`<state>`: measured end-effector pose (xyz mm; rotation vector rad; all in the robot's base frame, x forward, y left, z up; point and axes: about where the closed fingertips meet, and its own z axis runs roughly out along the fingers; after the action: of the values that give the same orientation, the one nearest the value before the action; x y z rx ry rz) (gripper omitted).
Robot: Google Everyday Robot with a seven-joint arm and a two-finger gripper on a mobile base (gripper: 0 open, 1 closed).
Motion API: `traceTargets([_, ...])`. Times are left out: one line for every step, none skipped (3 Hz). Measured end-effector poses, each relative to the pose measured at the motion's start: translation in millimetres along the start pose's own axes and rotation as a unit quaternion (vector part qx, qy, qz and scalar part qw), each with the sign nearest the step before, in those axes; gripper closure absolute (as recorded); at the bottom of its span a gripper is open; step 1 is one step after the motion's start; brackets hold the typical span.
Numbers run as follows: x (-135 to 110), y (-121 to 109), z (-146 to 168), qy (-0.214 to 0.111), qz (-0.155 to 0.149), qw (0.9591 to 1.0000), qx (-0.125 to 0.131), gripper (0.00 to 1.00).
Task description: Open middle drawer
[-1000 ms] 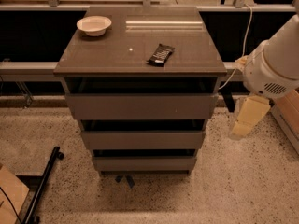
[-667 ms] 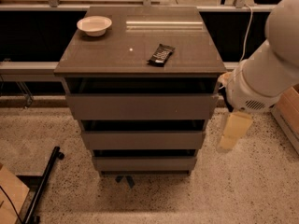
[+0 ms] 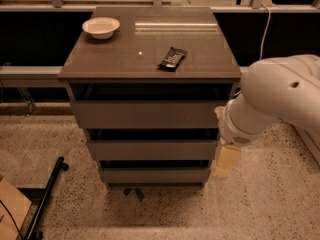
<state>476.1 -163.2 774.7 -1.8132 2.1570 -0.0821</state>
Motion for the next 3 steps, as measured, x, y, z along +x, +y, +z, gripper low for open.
traceTargets([1, -1, 14, -0.001, 0.004, 1.0, -0.002, 0.0])
traceTargets([3, 5, 17, -0.004, 0.011, 0.9999, -0.012, 0.0])
traceTargets([6, 11, 39, -0.035, 0.05, 0.998, -0.019, 0.0])
